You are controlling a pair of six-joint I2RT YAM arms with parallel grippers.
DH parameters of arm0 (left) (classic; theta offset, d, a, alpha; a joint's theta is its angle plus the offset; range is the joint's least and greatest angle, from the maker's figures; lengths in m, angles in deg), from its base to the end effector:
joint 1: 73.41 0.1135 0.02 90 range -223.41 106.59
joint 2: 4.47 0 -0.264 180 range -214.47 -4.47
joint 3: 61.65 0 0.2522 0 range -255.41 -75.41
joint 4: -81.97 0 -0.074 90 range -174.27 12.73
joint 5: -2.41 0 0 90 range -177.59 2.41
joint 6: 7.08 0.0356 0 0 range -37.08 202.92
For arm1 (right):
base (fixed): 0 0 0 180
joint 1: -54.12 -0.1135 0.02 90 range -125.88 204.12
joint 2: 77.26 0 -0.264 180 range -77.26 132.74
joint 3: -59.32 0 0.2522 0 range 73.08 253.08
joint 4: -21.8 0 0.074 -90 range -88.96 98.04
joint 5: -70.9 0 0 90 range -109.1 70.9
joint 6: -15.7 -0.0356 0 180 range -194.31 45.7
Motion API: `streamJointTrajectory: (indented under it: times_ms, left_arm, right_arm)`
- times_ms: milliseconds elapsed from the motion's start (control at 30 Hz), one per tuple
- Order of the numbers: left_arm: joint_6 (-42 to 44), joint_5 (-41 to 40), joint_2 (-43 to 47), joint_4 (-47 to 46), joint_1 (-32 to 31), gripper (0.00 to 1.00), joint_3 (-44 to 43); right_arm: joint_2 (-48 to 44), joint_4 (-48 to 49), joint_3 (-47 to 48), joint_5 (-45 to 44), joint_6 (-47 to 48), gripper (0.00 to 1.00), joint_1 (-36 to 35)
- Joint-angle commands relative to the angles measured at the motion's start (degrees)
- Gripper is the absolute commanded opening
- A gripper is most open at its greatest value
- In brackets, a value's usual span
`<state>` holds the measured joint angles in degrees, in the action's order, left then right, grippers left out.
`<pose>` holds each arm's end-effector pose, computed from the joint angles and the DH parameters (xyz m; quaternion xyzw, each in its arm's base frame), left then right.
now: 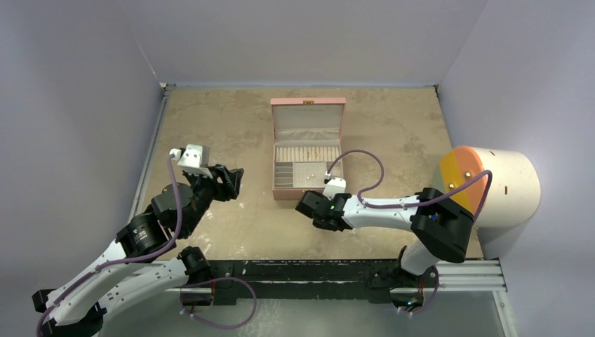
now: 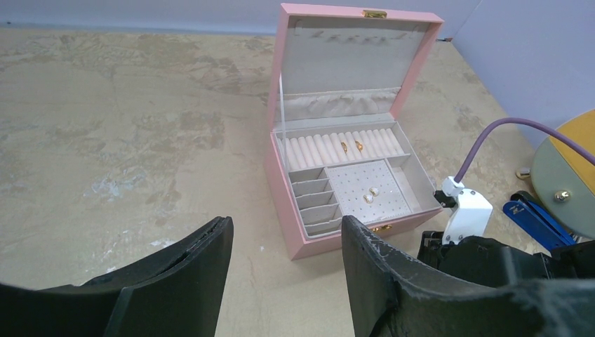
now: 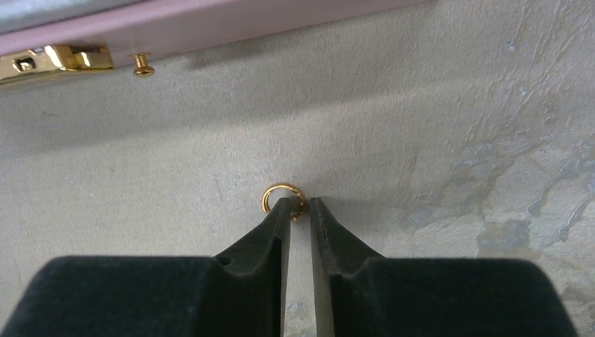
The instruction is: Organize the mixed jewelry
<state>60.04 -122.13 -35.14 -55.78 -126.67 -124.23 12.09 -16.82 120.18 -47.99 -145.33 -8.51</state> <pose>0.0812 -0.0750 0.3629 0.0086 0.7575 -0.1977 0.6221 0.1438 0.2404 0.1603 0.1189 0.9430 0.0805 0.3004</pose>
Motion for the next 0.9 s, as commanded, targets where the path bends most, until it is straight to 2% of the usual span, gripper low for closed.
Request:
streamJointTrajectory:
  times_ms: [0,233,433,667,867]
  left_arm:
    - [1.0,0.1,0.3,-1.0,0.4,0.58,0.0]
    - [1.0,0.1,0.4,-1.0,0.4,0.58,0.0]
    - [1.0,0.1,0.5,-0.9,0.4,0.58,-0.1]
    - [0.6,0.2,0.6,-0.9,0.4,0.58,-0.1]
    - [-2.0,2.5,0.2,-0.6,0.4,0.58,-0.6]
  right_arm:
    - [2.1,-3.7,1.4,-3.2,-2.1,0.18,-0.2]
    - [3.5,-4.7,2.5,-3.5,-0.7,0.13,-0.2]
    - [4.0,-4.6,2.3,-2.1,-0.1,0.00,-0.6]
    - [2.6,-5.0,2.3,-2.1,-0.3,0.00,-2.7]
    - [-2.1,-5.4,1.9,-3.7,0.1,0.00,-3.2]
